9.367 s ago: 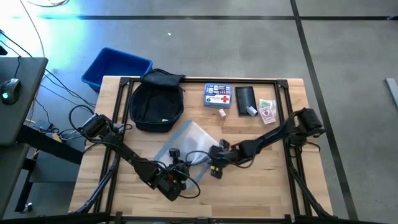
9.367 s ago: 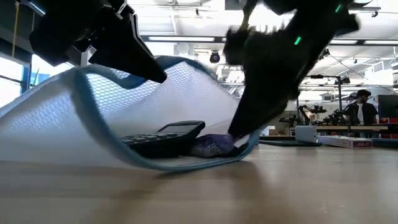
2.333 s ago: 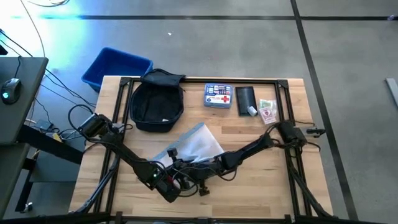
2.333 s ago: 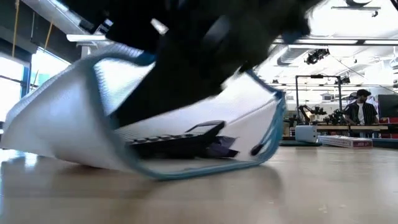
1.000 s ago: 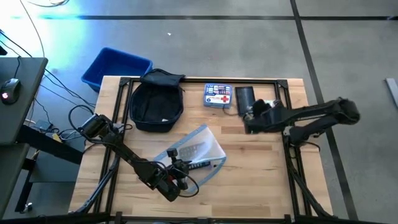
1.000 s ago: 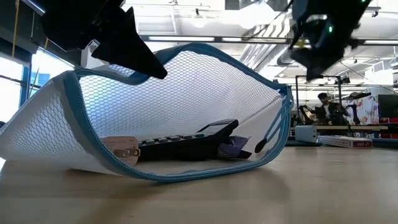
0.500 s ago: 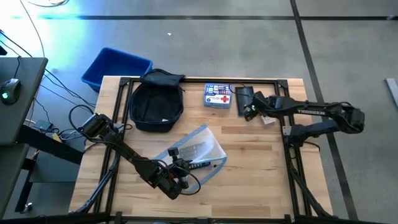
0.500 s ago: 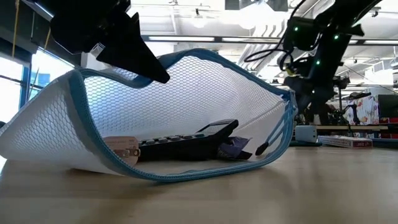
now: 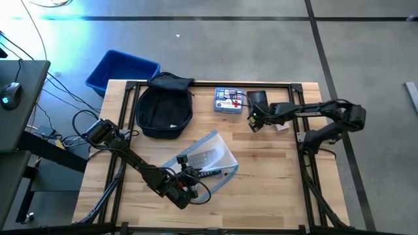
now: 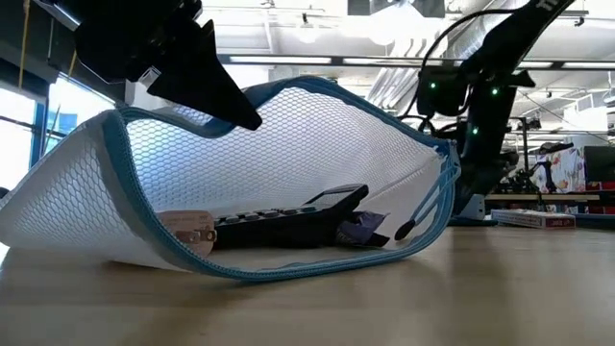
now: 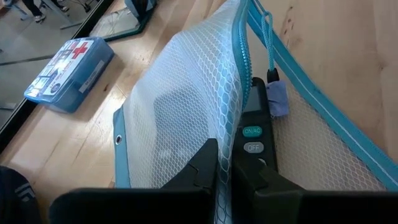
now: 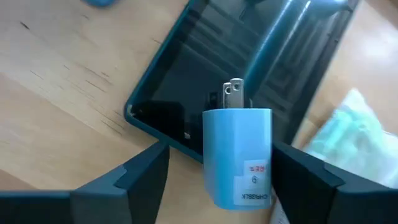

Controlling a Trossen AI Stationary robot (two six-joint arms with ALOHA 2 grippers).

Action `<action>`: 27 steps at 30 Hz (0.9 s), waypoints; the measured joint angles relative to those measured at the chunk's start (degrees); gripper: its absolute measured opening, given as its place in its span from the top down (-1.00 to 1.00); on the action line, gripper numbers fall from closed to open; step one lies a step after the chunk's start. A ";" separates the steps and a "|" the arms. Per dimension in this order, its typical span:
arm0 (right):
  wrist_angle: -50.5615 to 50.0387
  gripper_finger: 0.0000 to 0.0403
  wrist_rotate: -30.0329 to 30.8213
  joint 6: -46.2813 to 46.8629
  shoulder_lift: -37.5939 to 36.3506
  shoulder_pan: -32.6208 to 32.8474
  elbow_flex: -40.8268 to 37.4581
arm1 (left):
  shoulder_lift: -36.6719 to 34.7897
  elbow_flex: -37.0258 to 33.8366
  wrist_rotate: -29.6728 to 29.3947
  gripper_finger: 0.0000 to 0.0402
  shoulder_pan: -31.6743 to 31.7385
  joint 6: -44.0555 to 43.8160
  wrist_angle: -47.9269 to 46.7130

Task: Unpack backpack
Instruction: Put the blue charger adapter in the blue zipper bag

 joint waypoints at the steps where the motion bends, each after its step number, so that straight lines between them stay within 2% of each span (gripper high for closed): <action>1: 0.63 -0.08 -0.02 0.00 0.62 0.00 0.00 | 0.00 0.00 0.02 1.00 0.00 0.00 0.01; 8: 0.11 0.57 0.90 -0.92 1.40 1.23 0.08 | 0.00 0.01 0.04 1.00 0.00 0.00 0.00; 12: -2.24 0.57 0.56 -0.02 -1.64 8.10 0.68 | 0.00 0.01 -0.01 1.00 0.00 -0.01 0.00; 17: 0.45 0.57 -0.68 7.37 -3.55 24.78 0.68 | 0.00 0.01 -0.42 1.00 0.00 -0.25 0.02; 23: 18.57 0.57 -2.54 14.50 -3.55 44.77 0.79 | 0.00 0.01 -1.73 1.00 0.02 -2.08 0.02; 27: 34.22 0.57 -2.72 12.21 -3.55 53.00 0.98 | 0.00 0.01 -2.07 1.00 0.20 -2.47 0.06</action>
